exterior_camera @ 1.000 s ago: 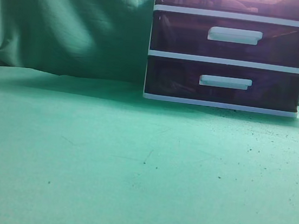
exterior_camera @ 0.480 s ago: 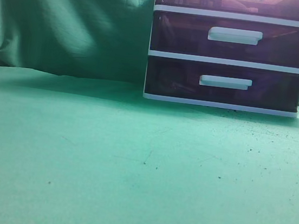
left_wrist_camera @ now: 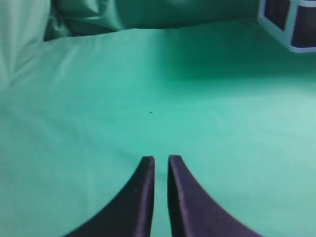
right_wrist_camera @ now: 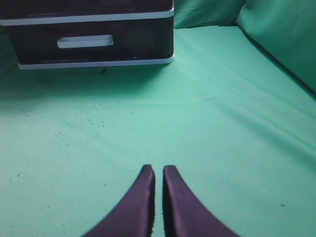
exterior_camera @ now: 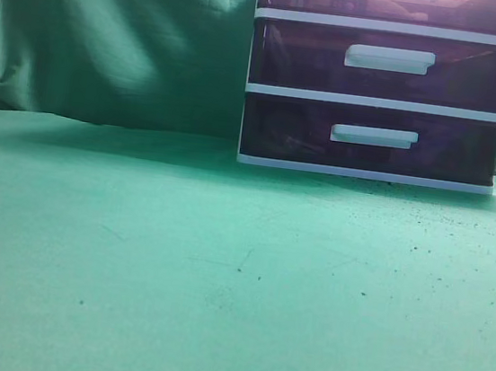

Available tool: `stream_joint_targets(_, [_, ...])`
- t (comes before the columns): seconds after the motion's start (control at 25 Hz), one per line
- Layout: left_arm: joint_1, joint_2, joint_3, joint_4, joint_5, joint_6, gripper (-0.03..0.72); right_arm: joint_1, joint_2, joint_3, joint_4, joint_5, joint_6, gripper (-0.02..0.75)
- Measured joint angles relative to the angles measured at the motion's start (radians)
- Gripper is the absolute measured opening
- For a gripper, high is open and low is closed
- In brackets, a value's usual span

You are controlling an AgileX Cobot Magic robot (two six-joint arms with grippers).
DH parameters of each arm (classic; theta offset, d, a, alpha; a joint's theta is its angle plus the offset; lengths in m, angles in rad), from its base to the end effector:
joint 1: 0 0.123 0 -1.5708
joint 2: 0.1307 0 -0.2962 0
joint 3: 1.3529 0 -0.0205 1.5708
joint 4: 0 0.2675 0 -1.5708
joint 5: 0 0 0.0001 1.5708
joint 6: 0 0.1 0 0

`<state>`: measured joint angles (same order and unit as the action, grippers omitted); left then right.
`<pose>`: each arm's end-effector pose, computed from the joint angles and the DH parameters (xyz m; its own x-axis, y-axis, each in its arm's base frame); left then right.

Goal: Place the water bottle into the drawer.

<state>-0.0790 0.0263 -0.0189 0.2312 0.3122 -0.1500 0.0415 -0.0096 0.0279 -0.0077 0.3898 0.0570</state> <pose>0.0700 0.0015 0.1888 -0.2208 0.0879 -0.9714 0.0259 0.9961 0.0842 0.0662 0.0025 0.1660 -0.3167 0.0367 -0.9478 -0.0230 0.9987 0.0464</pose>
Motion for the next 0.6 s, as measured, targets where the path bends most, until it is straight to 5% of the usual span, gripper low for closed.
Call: stream_joint_targets(0.6, [0.034, -0.036, 0.041, -0.037, 0.045, 0.027, 0.056, 0.000, 0.000, 0.000, 0.000, 0.002, 0.000, 0.048])
